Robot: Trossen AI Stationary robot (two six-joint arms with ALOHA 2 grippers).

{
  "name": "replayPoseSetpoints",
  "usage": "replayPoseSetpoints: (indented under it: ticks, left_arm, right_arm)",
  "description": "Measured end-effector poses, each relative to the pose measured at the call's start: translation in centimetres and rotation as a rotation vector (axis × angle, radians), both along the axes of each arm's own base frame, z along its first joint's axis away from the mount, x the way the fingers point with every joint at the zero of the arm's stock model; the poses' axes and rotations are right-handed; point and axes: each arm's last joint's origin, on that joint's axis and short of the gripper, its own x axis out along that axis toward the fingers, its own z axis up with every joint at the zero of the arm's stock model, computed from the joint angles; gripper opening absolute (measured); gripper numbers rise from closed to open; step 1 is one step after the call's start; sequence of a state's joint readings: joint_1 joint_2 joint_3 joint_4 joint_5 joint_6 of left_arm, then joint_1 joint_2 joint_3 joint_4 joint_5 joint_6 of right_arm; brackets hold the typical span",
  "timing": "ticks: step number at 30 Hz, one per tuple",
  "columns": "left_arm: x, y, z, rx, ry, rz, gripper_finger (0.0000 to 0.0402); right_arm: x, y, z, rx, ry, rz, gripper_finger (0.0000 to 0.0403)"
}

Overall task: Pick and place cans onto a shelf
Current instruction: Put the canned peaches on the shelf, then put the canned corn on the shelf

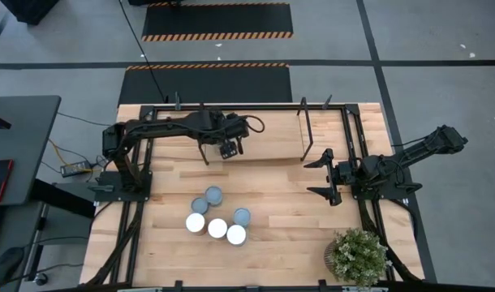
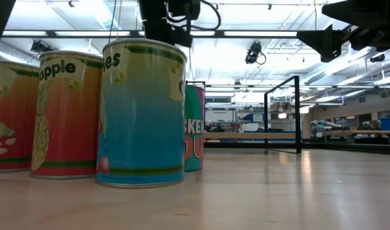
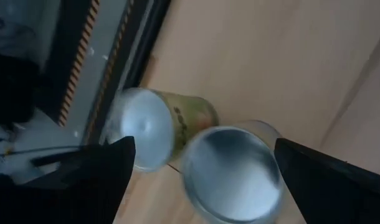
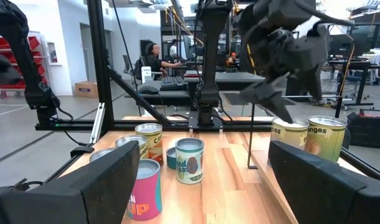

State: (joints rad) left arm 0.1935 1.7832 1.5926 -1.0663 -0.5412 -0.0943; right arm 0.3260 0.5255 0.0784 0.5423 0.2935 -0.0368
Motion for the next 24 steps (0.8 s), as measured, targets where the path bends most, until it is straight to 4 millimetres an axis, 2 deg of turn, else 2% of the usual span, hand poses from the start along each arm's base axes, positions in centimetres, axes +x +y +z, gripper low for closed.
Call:
replayPoseSetpoints:
  ticks: [8,15,21,24]
  left_arm:
    - [0.5,-2.0,0.1,0.026,0.071,-0.187,0.0389]
    - [0.4,-2.1,-2.1,0.166,0.141,-0.176,0.0389]
    - [0.8,-2.4,-1.8,0.294,0.131,-0.158,0.0389]
    - [1.2,-3.0,-1.6,0.274,0.082,-0.172,0.0389]
  right_arm:
    - [0.0,0.0,0.0,0.000,-0.001,0.000,0.0364]
    - [0.0,0.0,0.0,0.000,-0.001,0.000,0.0364]
    - [0.0,0.0,0.0,0.000,-0.001,0.000,0.0364]
    - [0.0,0.0,0.0,0.000,0.000,0.000,0.0364]
